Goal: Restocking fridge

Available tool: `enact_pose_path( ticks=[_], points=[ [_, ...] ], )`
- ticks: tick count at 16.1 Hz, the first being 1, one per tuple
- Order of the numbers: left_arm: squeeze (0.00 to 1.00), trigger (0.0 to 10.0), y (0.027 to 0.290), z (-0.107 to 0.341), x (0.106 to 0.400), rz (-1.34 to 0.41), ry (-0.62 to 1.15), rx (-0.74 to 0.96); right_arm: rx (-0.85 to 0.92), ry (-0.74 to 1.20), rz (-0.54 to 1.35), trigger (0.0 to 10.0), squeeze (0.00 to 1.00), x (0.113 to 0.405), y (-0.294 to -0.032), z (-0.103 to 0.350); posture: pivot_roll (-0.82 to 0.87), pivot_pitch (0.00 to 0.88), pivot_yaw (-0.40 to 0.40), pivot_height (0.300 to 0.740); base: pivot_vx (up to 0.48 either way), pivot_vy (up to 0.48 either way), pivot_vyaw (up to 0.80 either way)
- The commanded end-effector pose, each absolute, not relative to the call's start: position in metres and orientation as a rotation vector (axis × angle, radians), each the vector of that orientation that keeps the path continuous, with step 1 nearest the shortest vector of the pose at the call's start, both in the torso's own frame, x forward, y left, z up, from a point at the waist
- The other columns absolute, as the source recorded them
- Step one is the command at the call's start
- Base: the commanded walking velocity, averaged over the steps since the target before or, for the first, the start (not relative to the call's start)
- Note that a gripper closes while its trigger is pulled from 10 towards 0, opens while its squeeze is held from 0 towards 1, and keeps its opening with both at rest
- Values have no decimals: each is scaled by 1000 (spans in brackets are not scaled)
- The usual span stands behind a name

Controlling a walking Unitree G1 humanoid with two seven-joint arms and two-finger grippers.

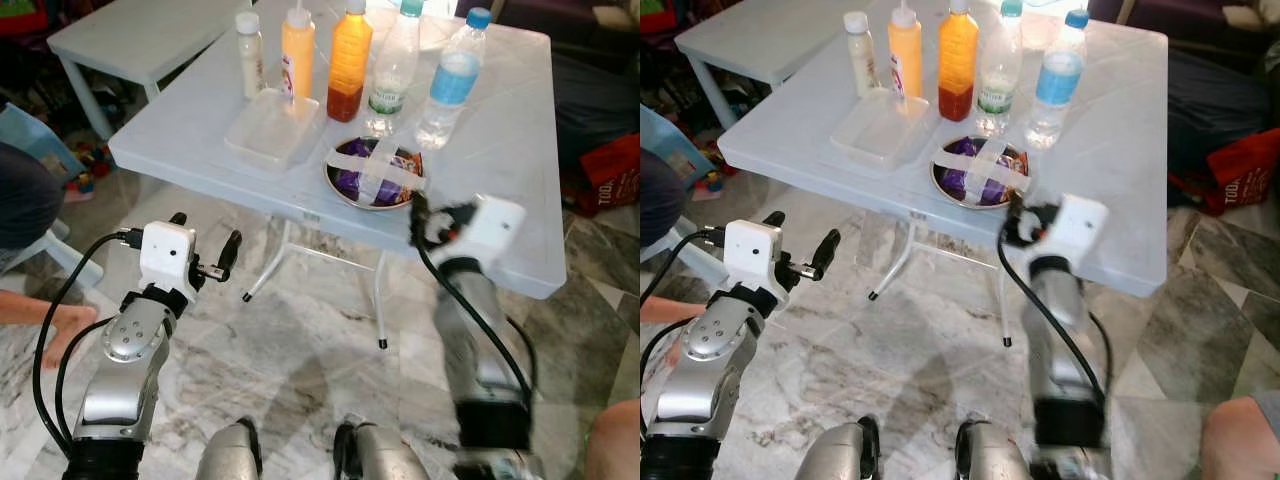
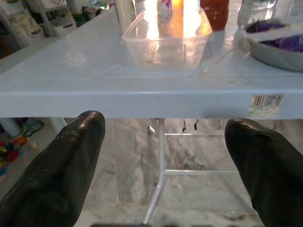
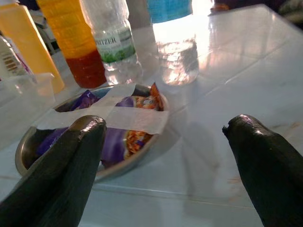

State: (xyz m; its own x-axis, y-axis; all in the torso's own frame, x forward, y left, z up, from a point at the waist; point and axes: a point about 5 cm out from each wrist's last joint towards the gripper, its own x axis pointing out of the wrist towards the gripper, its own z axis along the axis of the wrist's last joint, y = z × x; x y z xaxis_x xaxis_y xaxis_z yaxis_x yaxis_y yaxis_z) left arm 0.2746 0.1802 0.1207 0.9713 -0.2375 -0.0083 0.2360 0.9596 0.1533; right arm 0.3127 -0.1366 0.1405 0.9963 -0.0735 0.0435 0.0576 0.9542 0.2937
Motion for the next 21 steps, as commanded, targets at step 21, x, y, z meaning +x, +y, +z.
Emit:
enact_pose_path(
  ticks=[21],
  points=[
    [0, 10000, 166, 128, 276, -311, -47, 230, 703, 207, -101, 10000, 0, 339, -99, 135, 39, 193, -26, 740, 0, 0, 0]
  ],
)
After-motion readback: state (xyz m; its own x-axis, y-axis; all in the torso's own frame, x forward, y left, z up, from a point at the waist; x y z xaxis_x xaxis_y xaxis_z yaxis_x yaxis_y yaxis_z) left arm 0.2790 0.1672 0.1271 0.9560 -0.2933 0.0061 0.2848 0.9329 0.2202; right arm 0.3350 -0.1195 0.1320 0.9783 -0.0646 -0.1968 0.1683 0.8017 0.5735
